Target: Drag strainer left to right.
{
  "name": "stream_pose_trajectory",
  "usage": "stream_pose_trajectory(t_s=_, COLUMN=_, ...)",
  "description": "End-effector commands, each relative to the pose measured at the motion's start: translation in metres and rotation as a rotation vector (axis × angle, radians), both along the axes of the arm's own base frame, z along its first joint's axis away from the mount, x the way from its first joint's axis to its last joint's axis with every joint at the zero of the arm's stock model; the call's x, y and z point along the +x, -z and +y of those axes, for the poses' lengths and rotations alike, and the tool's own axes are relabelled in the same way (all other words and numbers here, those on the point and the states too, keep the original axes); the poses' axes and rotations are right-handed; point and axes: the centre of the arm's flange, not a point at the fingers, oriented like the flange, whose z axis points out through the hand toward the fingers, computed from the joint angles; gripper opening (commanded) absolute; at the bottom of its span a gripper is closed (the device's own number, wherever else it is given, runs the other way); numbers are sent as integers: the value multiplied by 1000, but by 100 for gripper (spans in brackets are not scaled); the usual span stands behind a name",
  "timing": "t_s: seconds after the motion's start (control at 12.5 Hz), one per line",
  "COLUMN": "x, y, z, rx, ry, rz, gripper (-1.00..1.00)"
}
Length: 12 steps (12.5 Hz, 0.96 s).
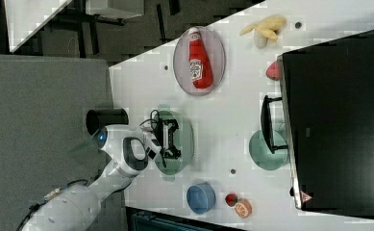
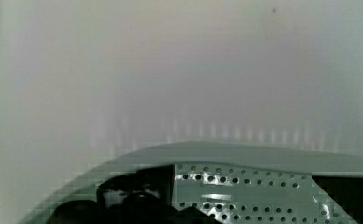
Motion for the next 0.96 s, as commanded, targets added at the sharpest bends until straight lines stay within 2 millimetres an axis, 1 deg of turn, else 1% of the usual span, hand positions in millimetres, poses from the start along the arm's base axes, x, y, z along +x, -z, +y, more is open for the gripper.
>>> stream_pose_trajectory(t_s=0.08, x=28, y=-19, z=-51, rx=2, ry=-15, rz=-54, gripper=100)
stream_pose_trajectory(t_s=0.32, x=30, y=-21, z=-80, rx=-8, ry=-29, rz=-53, gripper=100)
stream_pose_trajectory(t_s=0.96, x=22, y=-24, z=-158, rx=-41, ry=-62, rz=-42, gripper=100)
